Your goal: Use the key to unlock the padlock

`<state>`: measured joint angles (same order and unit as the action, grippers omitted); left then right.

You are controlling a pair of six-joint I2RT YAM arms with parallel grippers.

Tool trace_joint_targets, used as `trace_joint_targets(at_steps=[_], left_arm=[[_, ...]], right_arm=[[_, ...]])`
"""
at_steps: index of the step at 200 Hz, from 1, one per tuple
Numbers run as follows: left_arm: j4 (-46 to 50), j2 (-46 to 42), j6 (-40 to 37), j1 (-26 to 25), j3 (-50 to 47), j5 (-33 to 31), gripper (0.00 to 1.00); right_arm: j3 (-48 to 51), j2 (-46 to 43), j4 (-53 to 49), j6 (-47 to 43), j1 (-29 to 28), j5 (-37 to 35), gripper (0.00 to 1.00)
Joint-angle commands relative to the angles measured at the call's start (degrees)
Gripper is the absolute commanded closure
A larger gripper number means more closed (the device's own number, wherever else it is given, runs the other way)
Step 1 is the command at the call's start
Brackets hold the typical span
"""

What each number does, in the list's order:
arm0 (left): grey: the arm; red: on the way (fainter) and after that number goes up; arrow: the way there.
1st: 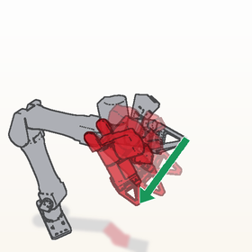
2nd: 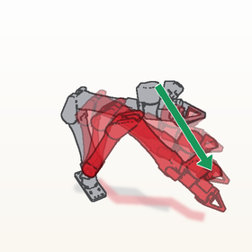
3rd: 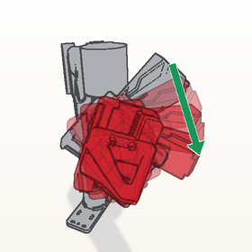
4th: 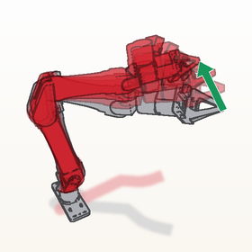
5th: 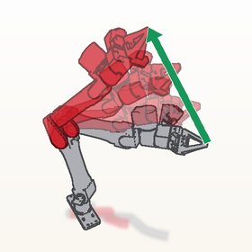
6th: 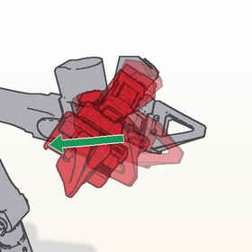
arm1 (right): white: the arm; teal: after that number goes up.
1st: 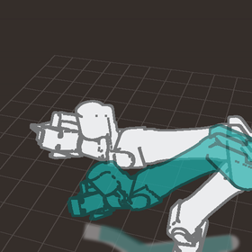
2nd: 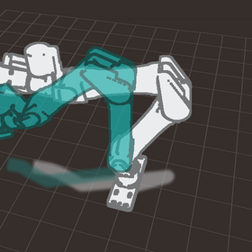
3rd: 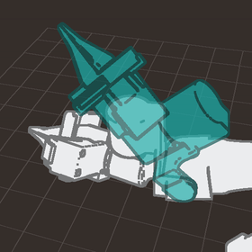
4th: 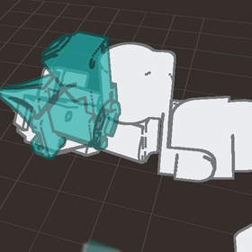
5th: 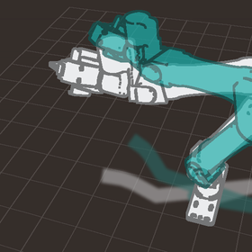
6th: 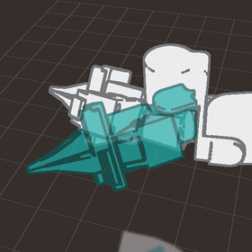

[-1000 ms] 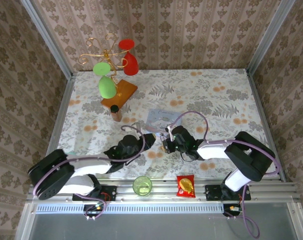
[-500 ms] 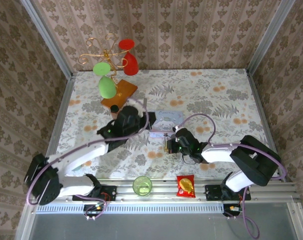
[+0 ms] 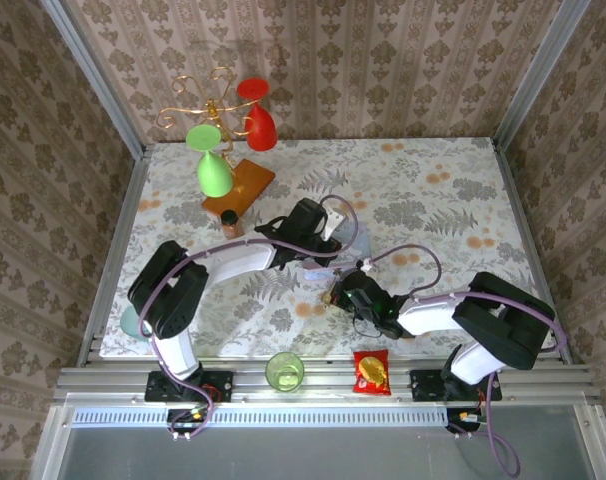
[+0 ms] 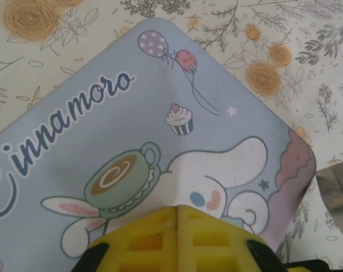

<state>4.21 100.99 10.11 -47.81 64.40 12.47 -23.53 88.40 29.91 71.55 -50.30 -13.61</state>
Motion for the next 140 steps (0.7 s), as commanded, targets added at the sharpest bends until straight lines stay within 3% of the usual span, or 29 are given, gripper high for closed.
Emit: trace_joint_targets(at_steps=[1, 35, 92, 114, 140], left_arm=[[0.89, -1.27, -3.90, -0.14, -3.75, 0.65, 0.96], [-1.82, -1.74, -8.19, -1.65, -9.00, -0.26, 1.00], [-4.24, -2.25, -11.07, -2.37, -14.37, -5.76, 1.00], [-5.02, -3.02, -11.55, -2.01, -15.95, -6.78, 1.00], [-5.02, -3.58, -11.70, -1.46, -16.99, -7.85, 1.00]], right_arm=[[3.16, 3.30, 6.38, 13.55, -0.29, -7.47, 1.00], [3.05, 6.33, 14.90, 14.86, -0.08, -11.53, 1.00], [6.27, 0.85, 14.27, 16.27, 2.51, -13.23, 1.00], [5.38, -3.52, 7.57, 15.70, 3.47, -13.71, 1.00], [7.37, -5.79, 7.30, 16.33, 6.54, -11.94, 1.00]])
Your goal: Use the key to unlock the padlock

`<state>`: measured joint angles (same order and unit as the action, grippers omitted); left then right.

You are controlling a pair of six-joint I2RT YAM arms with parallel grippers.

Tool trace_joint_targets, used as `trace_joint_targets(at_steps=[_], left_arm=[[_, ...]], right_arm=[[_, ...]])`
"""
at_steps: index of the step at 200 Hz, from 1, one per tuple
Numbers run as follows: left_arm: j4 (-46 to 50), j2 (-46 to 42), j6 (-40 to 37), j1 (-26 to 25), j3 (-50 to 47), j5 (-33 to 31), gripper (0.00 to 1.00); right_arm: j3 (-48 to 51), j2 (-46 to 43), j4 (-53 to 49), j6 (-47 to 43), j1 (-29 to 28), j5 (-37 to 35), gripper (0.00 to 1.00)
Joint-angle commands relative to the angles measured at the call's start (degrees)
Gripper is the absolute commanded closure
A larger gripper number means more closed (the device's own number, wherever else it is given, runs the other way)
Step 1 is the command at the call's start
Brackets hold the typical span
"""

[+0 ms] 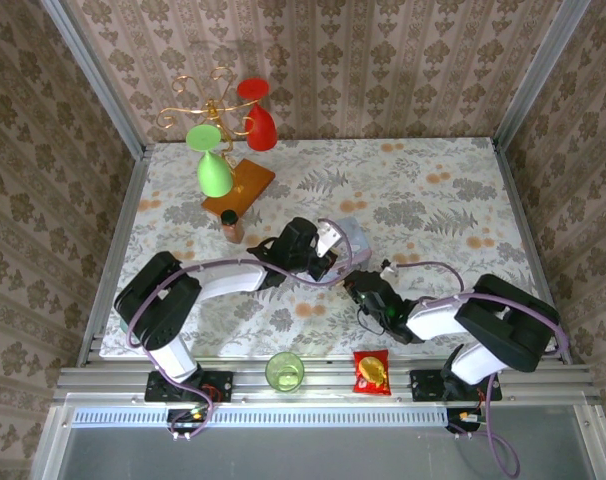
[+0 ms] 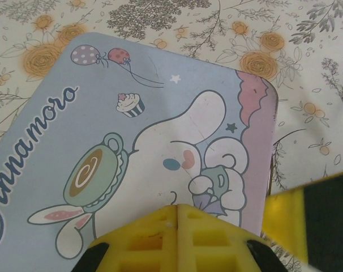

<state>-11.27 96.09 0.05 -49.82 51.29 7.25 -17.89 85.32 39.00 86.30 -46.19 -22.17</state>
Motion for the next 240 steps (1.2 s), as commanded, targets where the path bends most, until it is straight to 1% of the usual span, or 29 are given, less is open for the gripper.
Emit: trace_joint_targets(at_steps=[1, 11, 20, 36, 47, 57, 65, 74, 85, 97, 112, 126, 144, 155, 171, 201, 222, 240], left_arm=[[10.42, 1.30, -1.60, 0.58, -3.90, -2.56, 1.00], [10.13, 0.97, -1.35, 0.93, -4.30, -2.15, 1.00], [9.71, 0.61, -1.20, 0.97, -4.77, -2.15, 1.00], [9.70, 0.19, -0.40, 1.15, -4.78, -2.44, 1.00], [10.22, 0.18, 1.02, 1.74, -3.96, -2.56, 1.00], [11.12, 0.13, 2.61, 2.40, -2.79, -1.92, 1.00], [11.90, -0.18, 3.54, 2.83, -1.74, -1.69, 1.00], [12.31, -0.74, 4.47, 3.17, -0.75, -1.88, 1.00], [12.32, -1.34, 5.45, 3.85, 0.18, -1.44, 1.00], [12.23, -1.70, 6.01, 4.60, 1.36, -0.62, 1.00], [12.72, -1.64, 6.18, 5.31, 3.09, -0.34, 0.98], [14.05, -1.03, 6.19, 5.91, 5.03, -0.41, 0.96], [13.24, -0.69, 7.43, 6.81, 5.91, 1.31, 0.93], [12.23, -0.86, 8.56, 7.39, 6.00, 2.28, 0.90], [11.81, -1.75, 9.88, 7.85, 6.09, 2.53, 0.81], [12.88, -5.67, 10.95, 8.17, 4.92, 1.76, 0.75], [14.85, -9.06, 11.28, 8.25, 3.47, 1.03, 0.73], [16.03, -12.10, 11.58, 8.50, 2.10, 0.88, 0.72]], right_arm=[[1.81, -2.84, -1.81, 1.58, 2.52, -3.30, 1.00], [3.01, -4.41, -2.74, 2.41, 3.77, -3.20, 1.00], [3.49, -6.03, -3.48, 0.89, 4.93, -2.67, 1.00], [1.63, -10.85, -11.26, -3.54, 6.74, -0.63, 1.00], [-1.47, -14.78, -21.54, -9.31, 7.72, 0.60, 1.00], [-5.20, -18.51, -33.75, -15.61, 7.81, -0.67, 1.00], [-7.41, -20.89, -41.39, -19.61, 8.13, -1.79, 1.00], [-8.16, -23.29, -46.32, -23.17, 9.37, -1.60, 1.00], [-8.53, -25.72, -50.96, -26.49, 11.98, 0.84, 1.00], [-9.04, -27.43, -55.42, -29.63, 14.88, 3.98, 1.00], [-10.33, -28.96, -61.00, -33.68, 17.42, 5.26, 1.00], [-13.21, -28.75, -68.06, -37.69, 18.57, 4.20, 1.00], [-17.28, -25.48, -75.48, -42.16, 18.77, 2.86, 1.00], [-19.06, -22.57, -77.49, -43.42, 18.56, 2.44, 1.00], [-20.05, -18.32, -76.01, -43.78, 17.45, 2.91, 1.00], [-21.56, -9.23, -66.32, -41.94, 15.50, 7.37, 1.00], [-24.61, -0.86, -63.19, -42.17, 14.44, 8.19, 1.00], [-26.27, 2.78, -60.78, -42.23, 13.53, 8.95, 1.00]])
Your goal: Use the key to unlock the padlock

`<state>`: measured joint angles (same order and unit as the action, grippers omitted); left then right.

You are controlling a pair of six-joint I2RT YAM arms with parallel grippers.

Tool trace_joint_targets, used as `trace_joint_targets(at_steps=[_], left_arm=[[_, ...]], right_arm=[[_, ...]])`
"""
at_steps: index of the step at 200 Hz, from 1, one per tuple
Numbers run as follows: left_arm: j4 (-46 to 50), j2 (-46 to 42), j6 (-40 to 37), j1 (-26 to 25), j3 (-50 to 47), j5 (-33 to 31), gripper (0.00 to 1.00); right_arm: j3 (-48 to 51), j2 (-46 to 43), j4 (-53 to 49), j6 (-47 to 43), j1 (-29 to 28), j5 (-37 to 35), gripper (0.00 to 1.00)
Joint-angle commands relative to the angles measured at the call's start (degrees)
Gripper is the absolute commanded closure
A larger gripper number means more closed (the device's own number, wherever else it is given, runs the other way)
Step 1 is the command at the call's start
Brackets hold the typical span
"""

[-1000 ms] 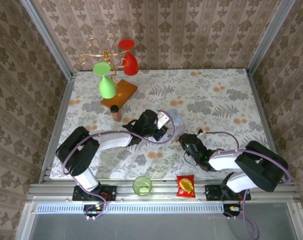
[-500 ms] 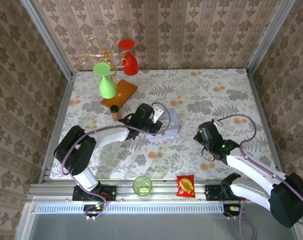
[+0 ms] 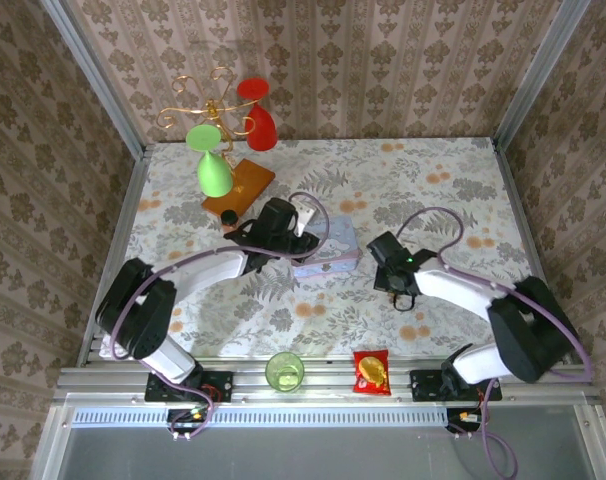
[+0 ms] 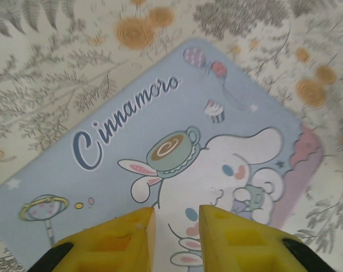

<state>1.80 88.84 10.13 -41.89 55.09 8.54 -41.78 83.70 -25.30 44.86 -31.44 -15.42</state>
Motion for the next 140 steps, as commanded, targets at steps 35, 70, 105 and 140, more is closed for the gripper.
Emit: trace_joint_targets(at_steps=[35, 70, 105, 140], left_arm=[[6.38, -10.03, 2.57, 0.94, -3.68, -2.24, 0.68], [4.84, -19.84, 6.13, 3.36, -9.62, -2.64, 0.49], [9.07, -32.30, 3.80, 4.50, -14.97, -16.16, 0.00], [5.96, -42.17, -2.73, 11.51, -24.14, -27.11, 0.00]], right_arm=[[-2.65, 7.19, 5.82, -0.55, -1.41, 3.55, 1.00], [-0.11, -0.04, 6.10, -2.35, -1.45, 2.37, 0.51], [-0.45, -11.03, 2.76, -9.89, 1.67, -1.69, 0.14], [0.39, -18.02, 5.03, -21.84, 13.17, -7.12, 0.06]])
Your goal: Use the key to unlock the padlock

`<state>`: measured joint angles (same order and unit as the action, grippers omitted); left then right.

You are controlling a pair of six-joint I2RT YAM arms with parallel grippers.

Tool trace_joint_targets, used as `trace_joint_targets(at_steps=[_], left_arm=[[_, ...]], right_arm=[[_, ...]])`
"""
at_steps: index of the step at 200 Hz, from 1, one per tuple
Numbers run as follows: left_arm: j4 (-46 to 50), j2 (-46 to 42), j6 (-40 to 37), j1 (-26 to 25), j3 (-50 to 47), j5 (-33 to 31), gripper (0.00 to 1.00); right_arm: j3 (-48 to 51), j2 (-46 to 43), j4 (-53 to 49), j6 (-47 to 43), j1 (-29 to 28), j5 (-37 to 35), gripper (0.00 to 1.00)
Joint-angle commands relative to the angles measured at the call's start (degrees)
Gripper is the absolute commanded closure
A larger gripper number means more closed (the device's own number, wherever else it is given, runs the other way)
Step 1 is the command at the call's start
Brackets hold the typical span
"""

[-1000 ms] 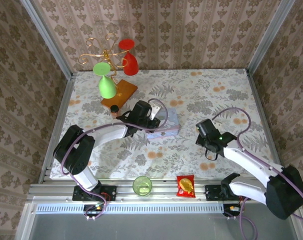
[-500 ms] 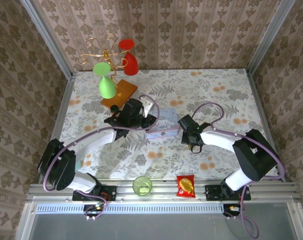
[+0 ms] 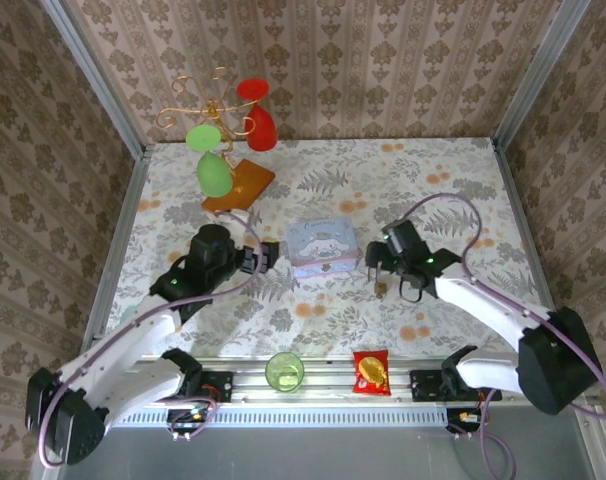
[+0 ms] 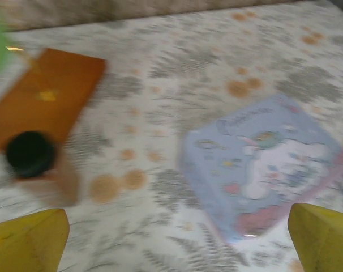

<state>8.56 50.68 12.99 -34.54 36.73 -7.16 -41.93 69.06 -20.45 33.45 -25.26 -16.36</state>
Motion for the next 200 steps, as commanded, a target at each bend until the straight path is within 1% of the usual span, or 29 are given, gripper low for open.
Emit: trace_joint_targets(at_steps=[1, 16, 28, 31, 40, 48, 59, 68, 75, 80, 90, 102, 108, 114, 127, 139, 147, 150, 156, 160, 173, 179, 182, 193, 200], left_arm=[[-1.16, -4.18, -5.78, 4.28, -6.14, -11.93, 0.00], [-7.46, -5.65, -9.24, 6.46, -10.87, -18.36, 0.00], [-12.17, -5.58, -11.72, 7.99, -13.27, -20.64, 0.00], [-13.12, -5.28, -11.99, 9.70, -13.77, -21.67, 0.00], [-19.14, -3.33, -12.33, 11.74, -15.58, -24.78, 0.00], [-25.05, -0.37, -13.28, 14.56, -17.06, -25.37, 0.00], [-27.37, 4.18, -13.74, 17.71, -16.03, -23.26, 0.00], [-28.24, 7.93, -13.97, 19.52, -15.06, -21.94, 0.00], [-31.40, 10.81, -14.55, 20.90, -15.34, -20.62, 0.00], [-33.81, 12.69, -14.86, 21.81, -15.80, -19.54, 0.00], [-39.96, 16.60, -15.49, 23.56, -17.09, -18.16, 0.00], [-47.07, 21.07, -15.49, 26.74, -18.42, -14.77, 0.00], [-45.63, 21.92, -14.56, 27.84, -16.98, -13.48, 0.00], [-45.09, 23.06, -14.45, 29.21, -15.91, -10.46, 0.00], [-51.97, 26.93, -14.13, 31.94, -15.92, -5.85, 0.00], [-54.00, 30.39, -12.64, 33.95, -14.78, -2.77, 0.00], [-56.93, 33.82, -12.17, 36.04, -14.20, 1.64, 0.00], [-57.12, 34.29, -12.59, 36.01, -13.80, 2.32, 0.00], [-52.77, 33.82, -13.29, 34.84, -12.25, 2.65, 0.00], [-52.35, 34.09, -14.20, 34.10, -11.88, 2.29, 0.00], [-57.53, 36.71, -15.27, 33.18, -13.65, 2.83, 0.00], [-63.70, 39.00, -16.06, 33.33, -15.39, 3.18, 0.00], [-66.82, 39.35, -16.13, 33.42, -16.26, 3.12, 0.00], [-65.48, 37.52, -14.85, 33.84, -17.63, 4.33, 0.00], [-67.83, 38.60, -15.81, 33.89, -17.78, 4.59, 0.00]], right_arm=[[0.67, -3.52, 0.43, -10.78, 7.33, -6.29, 0.06], [2.50, -4.90, 4.84, -14.75, 12.04, -8.14, 0.06], [4.85, -5.21, 9.78, -18.51, 14.25, -10.40, 0.05], [5.56, -5.16, 11.25, -19.32, 14.72, -10.83, 0.05], [7.87, -4.48, 16.31, -22.01, 16.20, -11.57, 0.04], [10.23, -3.31, 21.33, -24.14, 17.37, -11.27, 0.04], [13.65, -1.32, 29.19, -25.98, 18.82, -10.25, 0.03], [16.10, 0.37, 35.27, -27.57, 19.97, -7.99, 0.03], [15.55, 0.68, 34.76, -27.16, 20.46, -7.07, 0.03], [15.86, 0.72, 36.46, -27.32, 20.67, -6.52, 0.03], [18.41, 0.05, 42.87, -28.25, 20.77, -5.20, 0.03], [21.99, -0.67, 52.42, -28.37, 21.10, -2.27, 0.03], [23.54, -0.19, 56.73, -27.89, 21.37, -0.97, 0.03], [24.35, 0.78, 60.14, -27.78, 21.53, 0.19, 0.03], [23.48, 3.60, 63.16, -27.74, 21.56, 0.95, 0.03], [22.11, 6.57, 65.02, -29.77, 21.48, 1.11, 0.03], [22.20, 8.78, 69.00, -30.52, 21.67, 0.99, 0.03], [22.09, 9.49, 69.16, -30.49, 21.92, 1.28, 0.03], [21.33, 10.29, 67.92, -29.91, 22.37, 2.20, 0.03], [21.17, 12.24, 68.67, -29.56, 22.68, 2.43, 0.03], [23.07, 17.23, 76.23, -29.83, 22.71, 3.31, 0.02], [23.64, 19.56, 81.07, -30.54, 22.58, 3.63, 0.02], [23.74, 20.09, 81.96, -30.70, 22.51, 3.60, 0.02], [21.98, 17.88, 74.40, -30.47, 22.70, 4.69, 0.00], [20.23, 18.58, 72.24, -30.30, 22.79, 4.47, 0.00]])
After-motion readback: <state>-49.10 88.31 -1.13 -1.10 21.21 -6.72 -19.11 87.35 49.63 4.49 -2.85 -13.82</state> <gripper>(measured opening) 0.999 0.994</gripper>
